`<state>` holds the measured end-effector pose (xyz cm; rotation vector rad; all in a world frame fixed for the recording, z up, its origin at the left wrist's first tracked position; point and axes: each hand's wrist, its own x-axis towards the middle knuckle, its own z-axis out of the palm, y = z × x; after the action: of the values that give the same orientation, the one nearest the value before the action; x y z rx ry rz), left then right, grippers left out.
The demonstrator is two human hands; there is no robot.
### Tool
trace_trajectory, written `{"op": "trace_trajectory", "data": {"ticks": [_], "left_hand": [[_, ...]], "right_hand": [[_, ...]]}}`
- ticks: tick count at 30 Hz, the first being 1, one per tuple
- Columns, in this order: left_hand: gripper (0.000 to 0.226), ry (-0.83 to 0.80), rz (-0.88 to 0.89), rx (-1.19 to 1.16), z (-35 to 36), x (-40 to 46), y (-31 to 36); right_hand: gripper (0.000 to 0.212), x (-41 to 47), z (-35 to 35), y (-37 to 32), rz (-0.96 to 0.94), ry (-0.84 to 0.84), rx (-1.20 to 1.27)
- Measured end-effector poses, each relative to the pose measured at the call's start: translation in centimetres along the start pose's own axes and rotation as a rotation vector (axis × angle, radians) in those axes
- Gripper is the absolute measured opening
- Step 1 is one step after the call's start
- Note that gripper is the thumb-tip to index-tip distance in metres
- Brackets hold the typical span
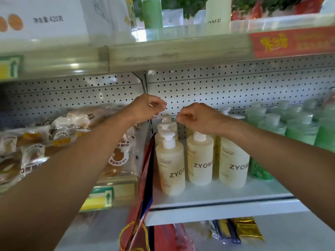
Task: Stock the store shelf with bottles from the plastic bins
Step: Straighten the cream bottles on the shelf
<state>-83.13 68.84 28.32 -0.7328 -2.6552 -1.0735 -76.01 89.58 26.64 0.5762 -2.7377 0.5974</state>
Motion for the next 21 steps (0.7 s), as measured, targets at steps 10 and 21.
{"op": "trace_trajectory", "data": {"ticks": [10,21], "left_hand": [[0.033,-0.126,-0.015,0.243,1.8,-2.5,0.3],[0.025,-0.064,-0.05,0.192,2.1,-2.7,0.1]], "right_hand": [[0.042,-1.9,1.8,-4.0,-0.075,-0.152,-0.122],[0.04,-2.3,0.5,-4.1,0.006,-0.183,-0.226]]}}
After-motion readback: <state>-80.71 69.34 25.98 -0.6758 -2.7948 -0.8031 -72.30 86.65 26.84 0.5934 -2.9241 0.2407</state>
